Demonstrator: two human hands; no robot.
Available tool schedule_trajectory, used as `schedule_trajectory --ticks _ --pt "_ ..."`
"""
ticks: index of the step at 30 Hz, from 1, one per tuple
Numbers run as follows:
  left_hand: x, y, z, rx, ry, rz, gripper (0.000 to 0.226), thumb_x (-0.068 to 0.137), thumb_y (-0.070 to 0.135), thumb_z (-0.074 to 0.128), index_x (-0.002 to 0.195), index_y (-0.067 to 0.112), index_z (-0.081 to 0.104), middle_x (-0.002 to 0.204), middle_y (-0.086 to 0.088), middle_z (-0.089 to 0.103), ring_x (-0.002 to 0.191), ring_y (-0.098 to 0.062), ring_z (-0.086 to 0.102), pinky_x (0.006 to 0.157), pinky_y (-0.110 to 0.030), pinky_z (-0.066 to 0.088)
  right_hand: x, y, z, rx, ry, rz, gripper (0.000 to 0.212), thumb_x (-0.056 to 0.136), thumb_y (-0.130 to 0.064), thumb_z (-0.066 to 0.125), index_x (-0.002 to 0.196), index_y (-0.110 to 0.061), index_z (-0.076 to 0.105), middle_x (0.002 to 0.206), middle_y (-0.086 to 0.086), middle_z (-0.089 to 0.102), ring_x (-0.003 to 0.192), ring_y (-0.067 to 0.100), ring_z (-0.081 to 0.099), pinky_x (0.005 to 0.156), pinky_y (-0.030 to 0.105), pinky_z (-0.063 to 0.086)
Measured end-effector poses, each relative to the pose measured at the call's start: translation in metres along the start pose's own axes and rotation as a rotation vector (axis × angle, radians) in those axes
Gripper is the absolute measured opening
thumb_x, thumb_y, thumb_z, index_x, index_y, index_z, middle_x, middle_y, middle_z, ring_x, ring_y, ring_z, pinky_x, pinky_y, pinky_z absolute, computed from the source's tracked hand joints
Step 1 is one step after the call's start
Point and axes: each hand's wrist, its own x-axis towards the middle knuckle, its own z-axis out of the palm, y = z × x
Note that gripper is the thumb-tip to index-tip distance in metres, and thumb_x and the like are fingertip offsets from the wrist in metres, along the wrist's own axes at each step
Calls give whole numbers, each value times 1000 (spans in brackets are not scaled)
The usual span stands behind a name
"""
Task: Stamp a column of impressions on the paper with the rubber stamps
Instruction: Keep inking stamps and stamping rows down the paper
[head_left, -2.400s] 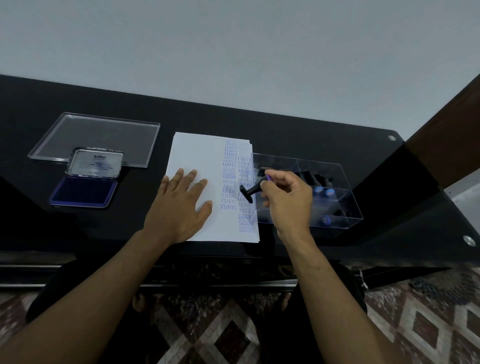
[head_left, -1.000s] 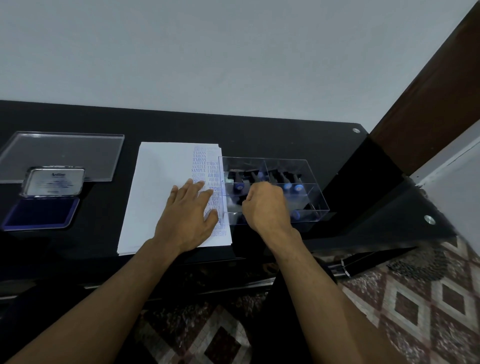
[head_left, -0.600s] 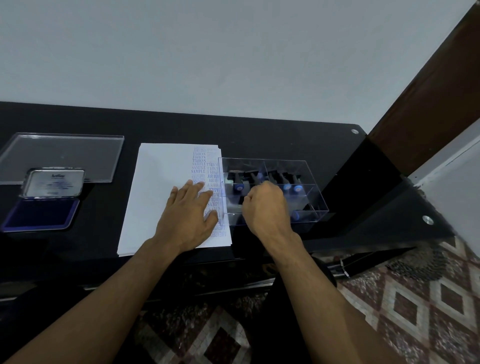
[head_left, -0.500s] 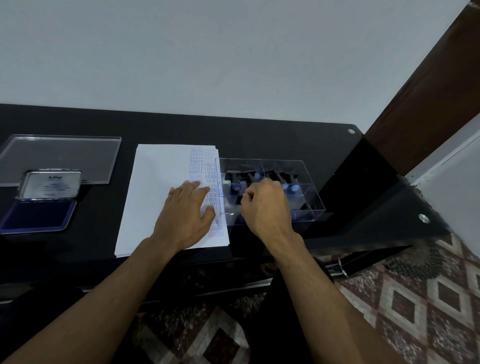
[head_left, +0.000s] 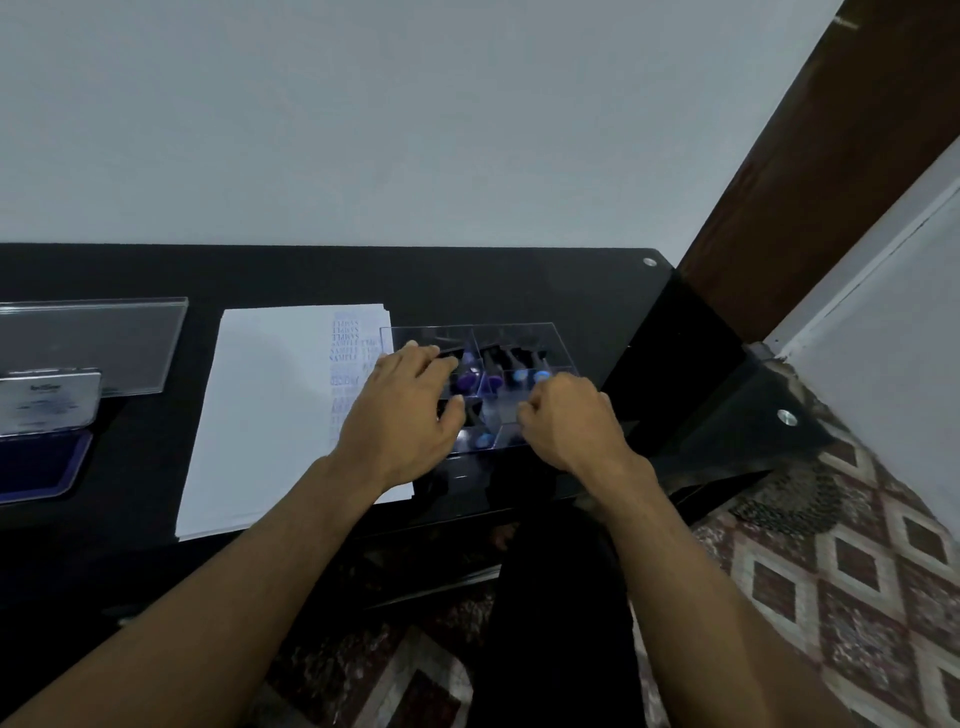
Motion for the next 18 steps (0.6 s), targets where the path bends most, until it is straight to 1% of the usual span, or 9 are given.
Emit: schedule_trajectory --ticks 3,6,8,10,13,16,17,18 --pt "7 8 8 45 -47 10 50 96 38 48 141 17 54 145 -7 53 144 -30 37 120 -48 28 3 7 -1 -37 -115 -38 36 95 -37 41 68 -19 55 76 0 52 73 23 47 74 36 33" --pt "8 10 13 69 -71 0 53 93 42 42 138 18 56 143 -7 54 143 -30 39 121 -49 24 4 7 -1 -82 -181 -64 37 97 -38 35 70 -21 54 77 -1 53 73 23 48 75 39 31" --pt "8 9 16 93 -78 0 53 93 43 40 138 19 57 142 -5 55 142 -29 39 122 -49 22 6 6 -3 -90 -239 -65 36 96 -36 35 68 -22 52 75 -2 53 73 22 49 77 41 30" --pt "8 8 17 108 -79 1 52 95 43 41 138 20 57 141 -4 55 141 -28 41 122 -49 22 9 5 -4 -56 -274 -49 35 96 -36 37 68 -23 53 74 -4 51 72 20 49 77 40 31" --pt "7 7 18 128 -78 4 51 95 45 40 136 20 57 137 -2 58 136 -24 44 123 -48 24 11 6 -1 22 -243 -35 33 95 -35 41 69 -21 55 76 -3 54 70 18 50 70 34 36" --pt "7 7 19 130 -73 4 53 94 46 37 135 21 58 135 -1 59 135 -23 45 123 -47 24 9 9 1 152 -147 -48 37 96 -29 48 60 -24 51 67 -5 55 60 11 53 53 25 38" --pt "7 7 19 130 -72 4 54 94 47 36 135 21 58 136 -1 59 135 -23 45 123 -47 23 9 11 1 206 -115 -48 35 96 -28 52 61 -24 55 68 -6 58 60 10 56 51 23 41" --pt "7 7 19 130 -72 4 55 94 47 35 136 21 58 136 -1 59 136 -23 45 123 -46 23 9 13 1 267 -85 -41 29 95 -29 57 67 -25 62 72 -8 63 64 8 60 54 21 45"
